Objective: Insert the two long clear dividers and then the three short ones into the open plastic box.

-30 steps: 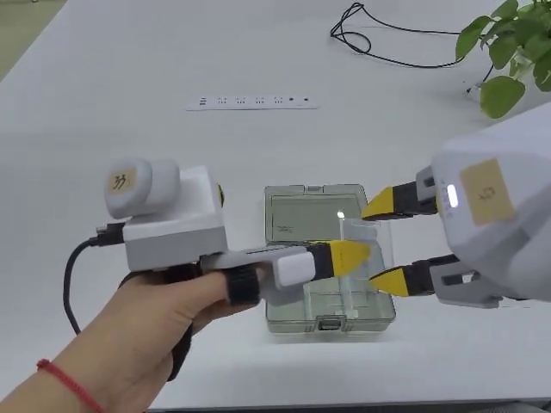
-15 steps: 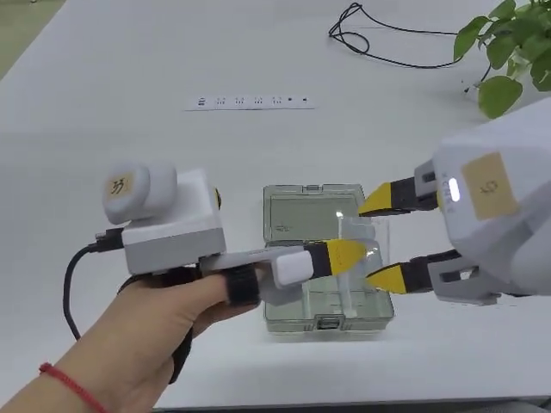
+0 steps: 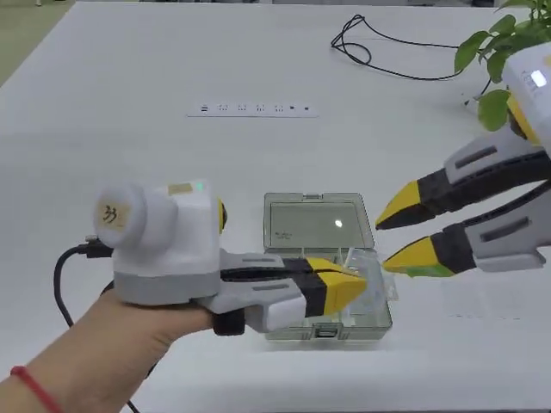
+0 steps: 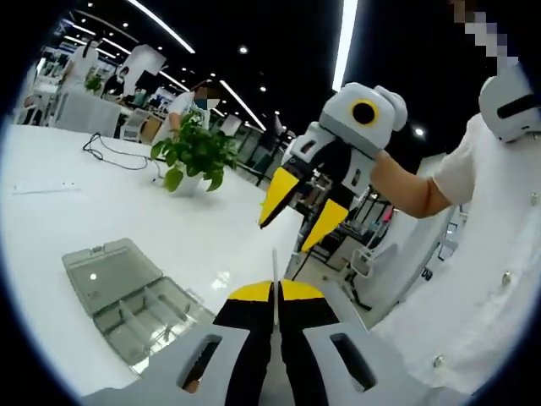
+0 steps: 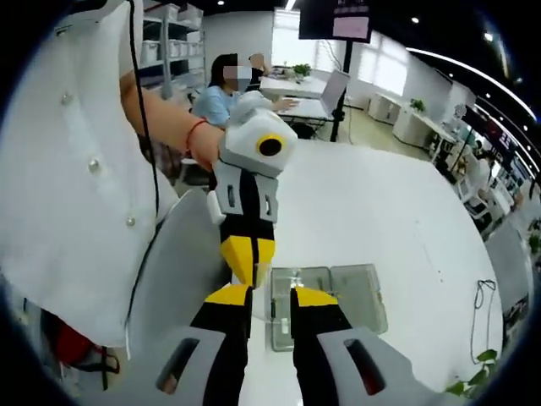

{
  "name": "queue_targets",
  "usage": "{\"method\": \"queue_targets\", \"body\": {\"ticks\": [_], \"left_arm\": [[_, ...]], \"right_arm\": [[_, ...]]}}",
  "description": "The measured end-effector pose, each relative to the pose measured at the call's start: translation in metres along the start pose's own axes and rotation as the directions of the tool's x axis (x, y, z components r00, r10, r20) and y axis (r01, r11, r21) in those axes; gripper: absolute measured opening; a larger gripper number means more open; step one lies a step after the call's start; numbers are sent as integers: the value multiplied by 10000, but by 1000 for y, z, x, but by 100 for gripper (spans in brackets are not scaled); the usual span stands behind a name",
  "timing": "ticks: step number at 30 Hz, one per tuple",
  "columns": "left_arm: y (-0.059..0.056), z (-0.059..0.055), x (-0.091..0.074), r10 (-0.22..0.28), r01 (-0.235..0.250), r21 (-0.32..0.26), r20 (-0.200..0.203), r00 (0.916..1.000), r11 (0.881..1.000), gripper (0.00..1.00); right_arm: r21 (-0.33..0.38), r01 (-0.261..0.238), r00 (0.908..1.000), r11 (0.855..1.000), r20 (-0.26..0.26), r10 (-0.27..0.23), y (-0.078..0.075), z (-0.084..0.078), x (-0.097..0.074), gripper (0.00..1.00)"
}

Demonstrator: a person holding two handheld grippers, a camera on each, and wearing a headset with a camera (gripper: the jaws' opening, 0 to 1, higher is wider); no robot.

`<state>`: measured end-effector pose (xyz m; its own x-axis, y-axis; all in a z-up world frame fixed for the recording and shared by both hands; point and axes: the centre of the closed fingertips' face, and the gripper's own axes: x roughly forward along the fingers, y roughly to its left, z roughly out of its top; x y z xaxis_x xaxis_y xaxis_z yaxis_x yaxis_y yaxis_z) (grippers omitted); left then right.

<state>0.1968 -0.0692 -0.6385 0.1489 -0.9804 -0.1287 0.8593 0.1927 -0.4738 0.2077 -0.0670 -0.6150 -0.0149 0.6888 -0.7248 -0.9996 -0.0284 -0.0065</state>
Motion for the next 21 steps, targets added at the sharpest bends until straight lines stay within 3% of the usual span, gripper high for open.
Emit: {"method": "queue_targets", "body": {"ticks": [6,7,12,21], "left_arm": [[-10,2,-1,-355,359,825,-60,9994,9959,0],[-12,4,-1,-479,469,1165,53,9988,9921,0],[-14,1,-3,-532,539,1499,-89,9985,9872,0],[-19,1,-5,-760,753,1645,-24,9971,9835,0]], "right_arm": [[259,-1321,9912,9909,160,1318,11,2,3,14],[314,-1408,9900,9895,152,1404,13,2,5,14],[387,-1928,9811,9805,230,1920,21,5,7,9],[467,-2424,9701,9691,202,2417,28,6,12,5]]}}
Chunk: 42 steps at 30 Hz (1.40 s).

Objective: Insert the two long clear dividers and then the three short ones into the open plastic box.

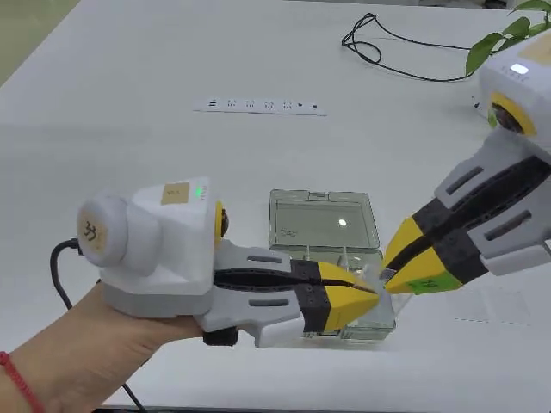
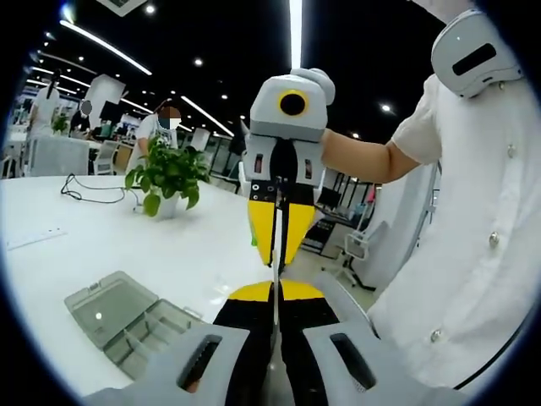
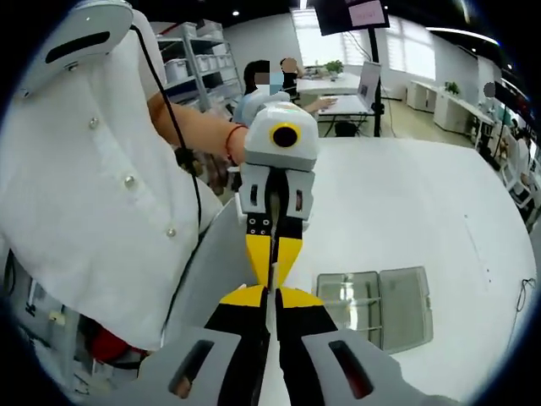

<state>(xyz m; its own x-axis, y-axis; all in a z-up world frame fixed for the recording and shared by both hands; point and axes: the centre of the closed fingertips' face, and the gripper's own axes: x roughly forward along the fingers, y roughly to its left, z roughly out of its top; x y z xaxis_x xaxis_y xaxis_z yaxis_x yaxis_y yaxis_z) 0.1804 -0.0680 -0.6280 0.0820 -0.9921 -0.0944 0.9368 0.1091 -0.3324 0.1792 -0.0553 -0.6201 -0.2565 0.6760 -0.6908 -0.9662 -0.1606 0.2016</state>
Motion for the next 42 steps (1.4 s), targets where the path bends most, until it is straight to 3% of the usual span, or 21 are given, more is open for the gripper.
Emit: {"method": "queue_targets", "body": {"ticks": [23,42], "left_arm": [[-6,-4,-1,-243,245,256,-74,9997,9994,0],[-1,-6,-10,230,-229,143,-86,9997,9996,6]], "right_arm": [[175,-302,9993,9994,221,298,7,-1,3,2],[-39,-112,9999,9999,59,112,4,3,6,2]]}}
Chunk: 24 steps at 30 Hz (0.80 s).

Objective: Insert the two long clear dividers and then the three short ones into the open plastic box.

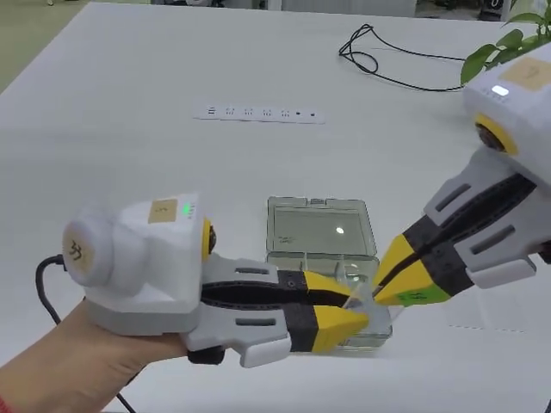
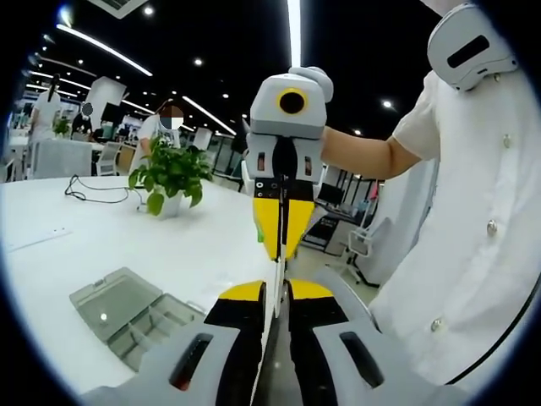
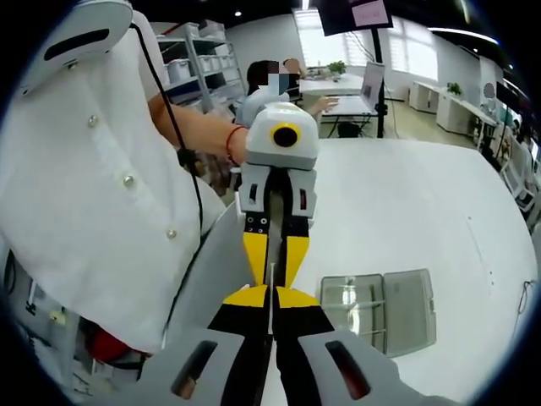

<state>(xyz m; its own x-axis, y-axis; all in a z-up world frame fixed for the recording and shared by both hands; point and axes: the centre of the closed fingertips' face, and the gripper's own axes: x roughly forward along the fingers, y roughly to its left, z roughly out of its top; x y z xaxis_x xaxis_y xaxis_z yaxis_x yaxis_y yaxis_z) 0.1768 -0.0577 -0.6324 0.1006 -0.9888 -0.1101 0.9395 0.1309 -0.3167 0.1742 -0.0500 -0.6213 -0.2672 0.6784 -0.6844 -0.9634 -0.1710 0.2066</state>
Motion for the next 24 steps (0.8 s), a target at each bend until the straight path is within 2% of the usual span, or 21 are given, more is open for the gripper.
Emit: {"method": "queue_targets", "body": {"ticks": [15,24], "left_arm": [[10,-5,-14,511,-511,-14,-9,9987,9987,14],[24,-12,-27,1116,-1114,103,-189,9936,9937,24]], "right_arm": [[144,479,9984,9988,291,-483,-10,7,-4,2],[392,997,9933,9942,543,-1017,-29,10,-8,2]]}}
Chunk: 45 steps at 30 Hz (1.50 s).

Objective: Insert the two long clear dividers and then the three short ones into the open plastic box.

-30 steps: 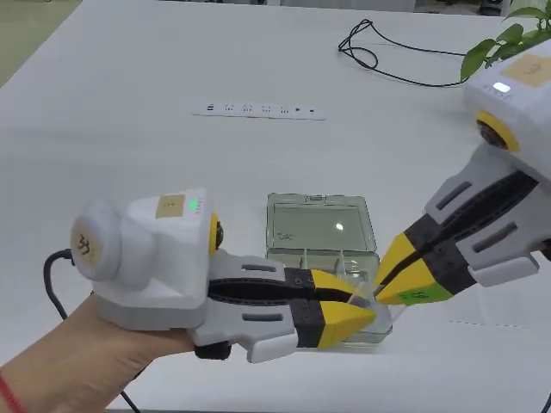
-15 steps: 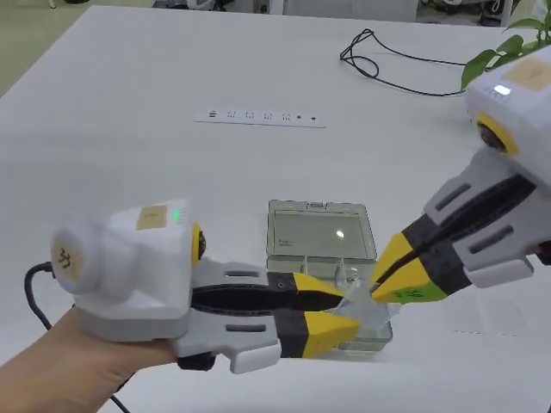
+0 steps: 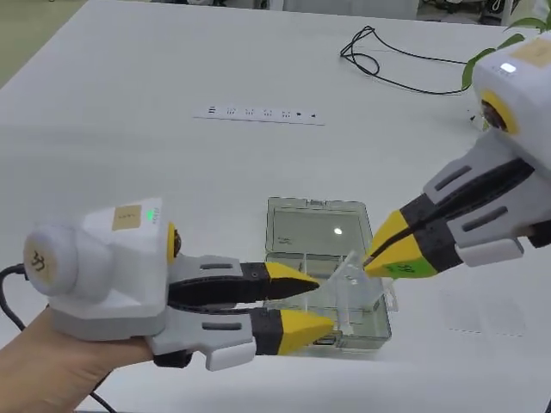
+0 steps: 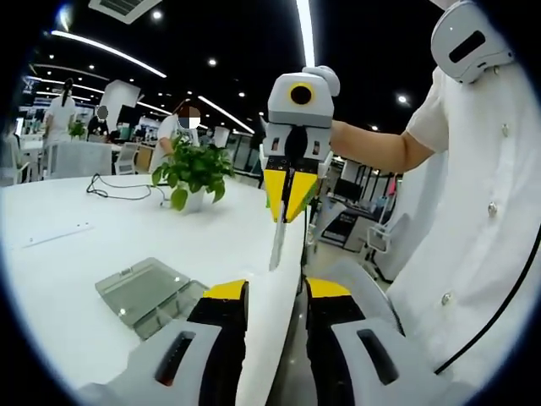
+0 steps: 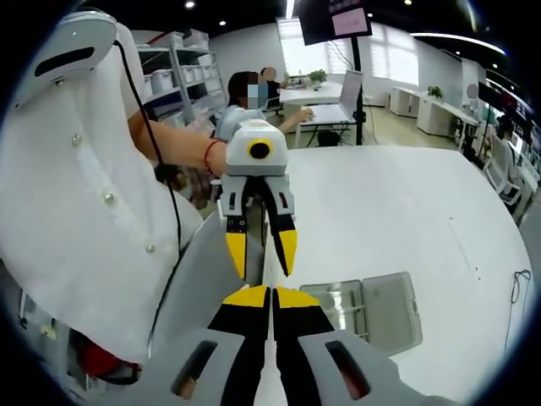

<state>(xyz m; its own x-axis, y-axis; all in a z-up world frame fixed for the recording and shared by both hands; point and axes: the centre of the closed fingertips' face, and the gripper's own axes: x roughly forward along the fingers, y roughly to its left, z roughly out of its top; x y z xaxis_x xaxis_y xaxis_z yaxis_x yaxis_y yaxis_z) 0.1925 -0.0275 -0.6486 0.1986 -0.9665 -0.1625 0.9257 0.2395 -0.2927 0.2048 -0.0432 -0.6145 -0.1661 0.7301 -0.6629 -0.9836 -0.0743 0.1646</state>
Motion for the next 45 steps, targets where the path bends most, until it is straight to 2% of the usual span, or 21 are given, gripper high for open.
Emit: {"method": "queue_targets", "body": {"ticks": [7,14,19,27,29,33,36,39,45], "left_arm": [[18,-11,-12,704,-701,95,-300,9971,9975,35],[35,-23,-27,1380,-1374,144,-541,9890,9904,47],[44,-33,-35,1688,-1673,256,-801,9824,9856,57],[52,-49,-43,2024,-1995,361,-1150,9725,9792,75],[53,-52,-44,2071,-2060,217,-1174,9712,9783,80],[55,-54,-46,2172,-2164,197,-1163,9692,9761,87],[57,-55,-47,2278,-2273,175,-1149,9669,9737,94],[58,-56,-47,2288,-2285,166,-1161,9665,9734,96],[59,-58,-46,2304,-2302,157,-1224,9654,9730,100]], "right_arm": [[227,591,9982,9980,-127,-588,-26,-6,9,2],[225,1094,9933,9937,-386,-1085,-55,-14,27,2],[152,1097,9926,9939,-538,-1087,-69,-19,43,2],[166,1023,9919,9946,-780,-1007,-83,-33,71,2],[211,998,9918,9948,-824,-977,-85,-37,77,2],[228,1012,9914,9946,-861,-989,-92,-46,87,2],[206,959,9921,9952,-830,-939,-92,-48,94,2],[98,868,9920,9962,-928,-856,-95,-57,103,2],[81,791,9924,9968,-952,-779,-92,-59,110,2]]}}
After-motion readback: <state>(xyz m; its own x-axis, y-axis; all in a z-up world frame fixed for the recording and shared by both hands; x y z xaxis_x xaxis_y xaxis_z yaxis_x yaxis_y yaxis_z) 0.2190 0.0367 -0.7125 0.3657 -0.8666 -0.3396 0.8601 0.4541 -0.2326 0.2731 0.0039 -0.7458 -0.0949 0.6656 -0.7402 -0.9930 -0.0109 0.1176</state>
